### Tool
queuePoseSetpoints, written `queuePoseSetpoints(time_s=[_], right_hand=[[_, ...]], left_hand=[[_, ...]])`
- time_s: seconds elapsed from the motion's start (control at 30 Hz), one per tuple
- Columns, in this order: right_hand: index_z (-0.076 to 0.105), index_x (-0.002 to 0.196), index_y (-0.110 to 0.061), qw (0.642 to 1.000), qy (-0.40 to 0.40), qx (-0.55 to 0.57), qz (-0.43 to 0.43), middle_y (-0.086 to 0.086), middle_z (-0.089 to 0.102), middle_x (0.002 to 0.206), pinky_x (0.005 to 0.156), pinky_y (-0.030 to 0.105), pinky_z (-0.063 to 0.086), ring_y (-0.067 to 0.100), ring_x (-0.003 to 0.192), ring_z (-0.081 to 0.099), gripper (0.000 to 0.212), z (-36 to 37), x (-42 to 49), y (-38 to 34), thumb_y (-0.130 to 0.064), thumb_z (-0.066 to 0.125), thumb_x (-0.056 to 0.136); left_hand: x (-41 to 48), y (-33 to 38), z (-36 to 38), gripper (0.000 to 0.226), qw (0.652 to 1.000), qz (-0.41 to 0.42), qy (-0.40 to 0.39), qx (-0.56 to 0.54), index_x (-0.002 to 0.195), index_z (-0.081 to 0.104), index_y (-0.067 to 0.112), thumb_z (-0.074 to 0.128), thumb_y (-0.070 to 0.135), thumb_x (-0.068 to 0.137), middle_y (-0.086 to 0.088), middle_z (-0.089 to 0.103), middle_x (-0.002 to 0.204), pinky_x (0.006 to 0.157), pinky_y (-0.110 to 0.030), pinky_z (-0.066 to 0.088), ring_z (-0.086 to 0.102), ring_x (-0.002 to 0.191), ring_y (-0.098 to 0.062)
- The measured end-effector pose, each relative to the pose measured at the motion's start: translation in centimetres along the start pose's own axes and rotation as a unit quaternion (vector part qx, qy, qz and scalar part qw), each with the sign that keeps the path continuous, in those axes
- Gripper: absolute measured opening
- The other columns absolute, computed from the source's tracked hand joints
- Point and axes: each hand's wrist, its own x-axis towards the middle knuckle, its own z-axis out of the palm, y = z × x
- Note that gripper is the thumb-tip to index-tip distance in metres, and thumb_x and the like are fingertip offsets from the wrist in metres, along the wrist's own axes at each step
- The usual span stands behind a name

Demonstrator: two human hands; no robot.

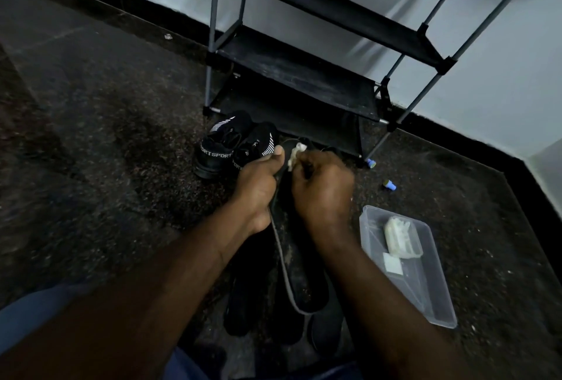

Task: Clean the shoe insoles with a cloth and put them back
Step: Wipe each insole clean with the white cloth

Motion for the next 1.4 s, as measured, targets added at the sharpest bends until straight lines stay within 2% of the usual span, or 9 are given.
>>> queuePoseSetpoints(time_s=[0.1, 0.23, 0.4, 0.53, 0.67, 0.8, 0.93, 1.1, 1.4], right_hand=[[0.077, 0.091, -0.015, 0.995, -0.057, -0.021, -0.078, 0.005, 0.069, 0.087, 0.068, 0.027, 0.046, 0.021, 0.076, 0.064, 0.009, 0.4, -0.9, -0.3, -0.012, 0.072, 0.084], [0.079, 0.092, -0.016, 1.0, 0.015, 0.002, 0.026, 0.005, 0.073, 0.089, 0.07, 0.02, 0.043, 0.02, 0.078, 0.067, 0.012, -0.3, 1.2, 0.8, -0.012, 0.071, 0.085], [0.079, 0.094, -0.015, 0.994, -0.081, -0.005, -0.073, 0.005, 0.071, 0.09, 0.074, 0.027, 0.05, 0.021, 0.08, 0.066, 0.013, 0.3, -0.1, 0.1, -0.016, 0.068, 0.088], [0.082, 0.097, -0.016, 0.999, 0.003, 0.004, 0.031, 0.007, 0.075, 0.094, 0.072, 0.012, 0.036, 0.023, 0.083, 0.07, 0.017, -0.3, 1.5, 1.0, -0.013, 0.071, 0.085], [0.08, 0.096, -0.017, 0.995, -0.071, 0.004, -0.068, 0.006, 0.074, 0.094, 0.077, 0.025, 0.049, 0.02, 0.085, 0.068, 0.014, 0.2, 0.4, 0.0, -0.018, 0.069, 0.088], [0.082, 0.102, -0.018, 1.0, -0.012, -0.013, 0.015, 0.007, 0.075, 0.099, 0.078, 0.018, 0.041, 0.021, 0.088, 0.07, 0.021, -0.3, 2.3, 1.1, -0.021, 0.066, 0.089], [0.08, 0.098, -0.016, 0.994, -0.062, -0.012, -0.083, 0.005, 0.069, 0.093, 0.074, 0.023, 0.047, 0.019, 0.083, 0.065, 0.014, -0.1, 1.4, 0.1, -0.02, 0.069, 0.091], [0.08, 0.104, -0.016, 0.999, -0.034, -0.011, -0.041, 0.006, 0.067, 0.094, 0.072, 0.02, 0.043, 0.02, 0.081, 0.065, 0.017, -0.3, 2.0, 0.4, -0.019, 0.068, 0.092], [0.081, 0.098, -0.012, 0.994, -0.06, -0.029, -0.089, 0.005, 0.064, 0.089, 0.068, 0.016, 0.035, 0.019, 0.076, 0.061, 0.015, -0.6, 1.0, 0.5, -0.018, 0.068, 0.092]], left_hand=[[0.0, 0.2, -0.4, 0.027, 1.0, 0.008, 0.011, 0.003, 0.104, 0.074, 0.011, 0.052, 0.026, 0.108, -0.002, 0.079, 0.087, 0.064, -0.022, 0.059, 0.075, 0.077, -0.012], [0.0, -0.1, 0.2, 0.031, 1.0, -0.005, 0.0, 0.009, 0.116, 0.073, 0.008, 0.054, 0.031, 0.107, -0.012, 0.079, 0.104, 0.074, -0.03, 0.062, 0.076, 0.09, -0.022], [0.3, 0.0, -0.8, 0.028, 1.0, -0.007, 0.003, 0.005, 0.113, 0.074, 0.011, 0.054, 0.03, 0.107, -0.007, 0.079, 0.095, 0.07, -0.029, 0.059, 0.075, 0.084, -0.02], [0.2, -0.5, -0.1, 0.035, 1.0, -0.015, -0.01, 0.013, 0.122, 0.072, 0.008, 0.053, 0.034, 0.107, -0.015, 0.077, 0.11, 0.079, -0.033, 0.06, 0.075, 0.097, -0.027], [0.2, -0.4, -0.6, 0.032, 1.0, -0.02, -0.005, -0.009, 0.119, 0.073, 0.01, 0.051, 0.031, 0.107, -0.011, 0.078, 0.102, 0.073, -0.03, 0.06, 0.075, 0.089, -0.021], [0.0, -0.8, 0.1, 0.035, 0.999, -0.03, -0.019, -0.006, 0.124, 0.07, 0.007, 0.053, 0.032, 0.107, -0.017, 0.076, 0.113, 0.082, -0.036, 0.062, 0.073, 0.098, -0.028], [0.4, -0.6, -0.4, 0.031, 0.999, -0.027, -0.026, -0.016, 0.123, 0.071, 0.012, 0.053, 0.03, 0.106, -0.015, 0.076, 0.114, 0.088, -0.039, 0.058, 0.073, 0.102, -0.026], [0.4, -0.9, -0.2, 0.03, 0.999, -0.014, -0.034, 0.003, 0.126, 0.069, 0.012, 0.05, 0.027, 0.108, -0.013, 0.076, 0.117, 0.095, -0.04, 0.057, 0.073, 0.107, -0.025], [0.5, -0.6, -0.5, 0.033, 0.999, -0.012, -0.037, 0.008, 0.131, 0.067, 0.01, 0.048, 0.024, 0.108, -0.016, 0.073, 0.122, 0.087, -0.033, 0.059, 0.071, 0.107, -0.025]])
